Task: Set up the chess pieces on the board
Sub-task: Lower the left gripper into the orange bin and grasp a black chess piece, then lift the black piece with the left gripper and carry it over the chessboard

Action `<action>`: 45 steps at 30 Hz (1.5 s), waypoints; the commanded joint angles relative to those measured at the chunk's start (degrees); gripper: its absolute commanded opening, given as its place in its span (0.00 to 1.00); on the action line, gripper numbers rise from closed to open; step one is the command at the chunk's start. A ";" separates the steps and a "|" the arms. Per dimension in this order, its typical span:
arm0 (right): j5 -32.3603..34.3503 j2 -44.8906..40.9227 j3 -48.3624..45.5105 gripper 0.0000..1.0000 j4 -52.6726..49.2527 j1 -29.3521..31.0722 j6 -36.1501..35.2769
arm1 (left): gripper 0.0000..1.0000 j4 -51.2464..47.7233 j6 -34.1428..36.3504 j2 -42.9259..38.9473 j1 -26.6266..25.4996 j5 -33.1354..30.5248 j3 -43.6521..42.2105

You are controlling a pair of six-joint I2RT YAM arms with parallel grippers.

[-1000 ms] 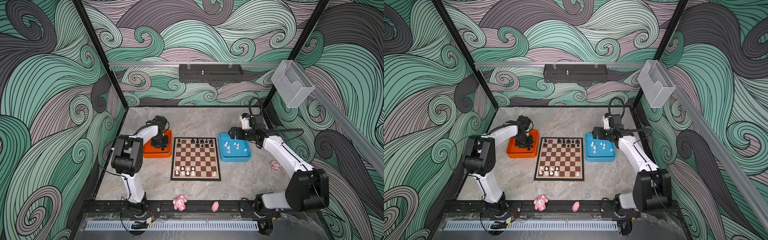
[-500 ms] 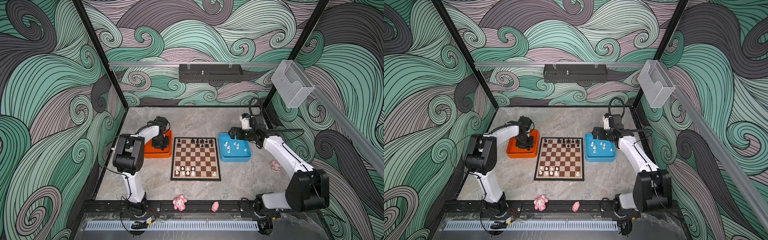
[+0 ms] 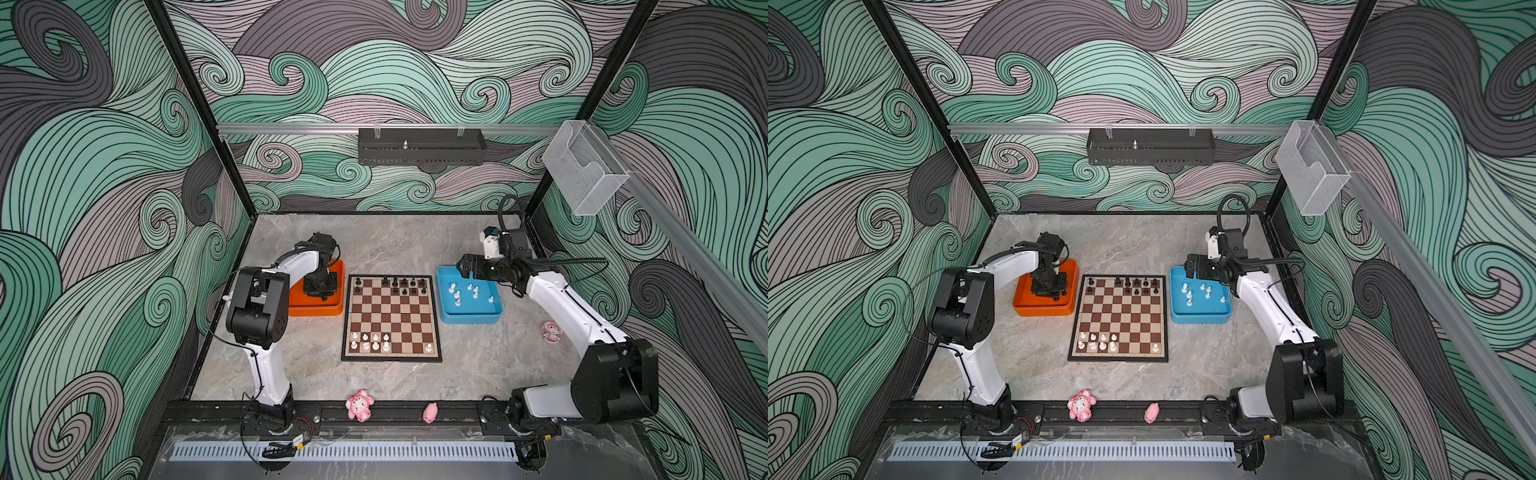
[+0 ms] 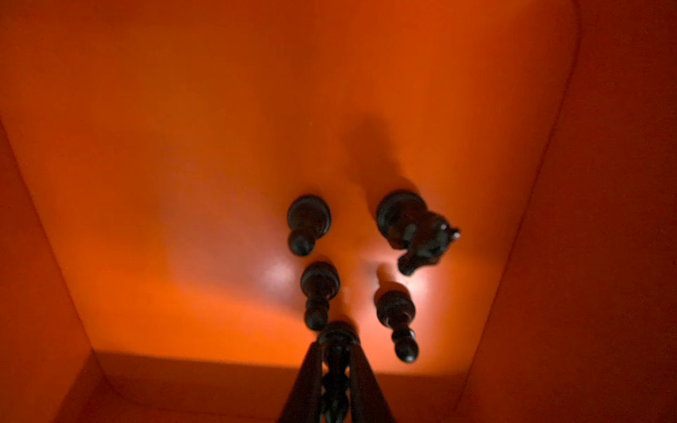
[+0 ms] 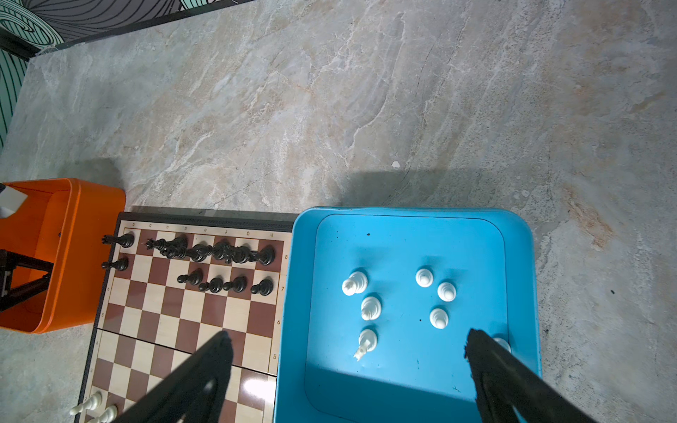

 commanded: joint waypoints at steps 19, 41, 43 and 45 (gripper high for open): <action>-1.42 -0.64 1.96 0.99 -0.65 -0.48 0.19 | 0.17 -17.33 4.19 -3.98 -4.35 -0.42 17.68; -0.74 -3.72 1.10 0.99 -1.58 -2.18 -0.24 | 0.18 -17.83 7.94 17.73 -19.59 2.26 38.70; -0.75 -3.64 1.04 0.99 -1.63 -2.28 -0.25 | 0.18 -17.45 7.75 18.43 -19.87 2.82 38.48; -0.92 -3.41 1.12 0.99 -1.41 -2.28 -0.20 | 0.18 -16.95 7.51 18.86 -20.14 3.02 38.22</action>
